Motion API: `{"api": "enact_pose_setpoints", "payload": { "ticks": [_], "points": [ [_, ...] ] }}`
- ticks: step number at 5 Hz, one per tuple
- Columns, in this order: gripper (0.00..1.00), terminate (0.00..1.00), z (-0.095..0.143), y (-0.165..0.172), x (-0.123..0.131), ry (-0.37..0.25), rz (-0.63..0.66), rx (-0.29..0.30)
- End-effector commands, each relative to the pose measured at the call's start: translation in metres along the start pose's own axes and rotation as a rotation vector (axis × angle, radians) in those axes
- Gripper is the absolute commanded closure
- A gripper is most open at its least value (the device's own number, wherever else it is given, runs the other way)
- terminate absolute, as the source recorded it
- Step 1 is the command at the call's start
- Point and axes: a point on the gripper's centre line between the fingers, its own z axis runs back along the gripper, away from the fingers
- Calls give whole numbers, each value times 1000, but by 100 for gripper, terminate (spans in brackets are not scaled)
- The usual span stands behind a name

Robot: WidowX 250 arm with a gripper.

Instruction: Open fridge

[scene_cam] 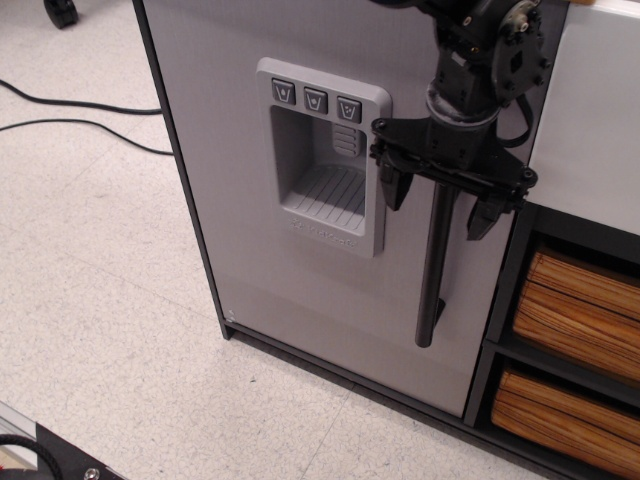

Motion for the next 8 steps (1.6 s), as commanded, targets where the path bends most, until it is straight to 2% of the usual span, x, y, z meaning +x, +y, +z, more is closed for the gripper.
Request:
{"api": "enact_pose_setpoints", "payload": {
  "ticks": [1, 2, 3, 4, 5, 7, 8],
  "points": [
    [0, 0, 4, -7, 27, -82, -4, -11],
    [0, 0, -2, -9, 35, -104, -37, -21],
    [100, 0, -2, -9, 34, -125, -83, -57],
    [100, 0, -2, -8, 32, -154, -120, -65],
    [100, 0, 7, -6, 19, -177, -150, -71],
    [100, 0, 36, 14, -29, -184, -199, -124],
    [100, 0, 46, 27, -45, -160, -211, -117]
  ]
}}
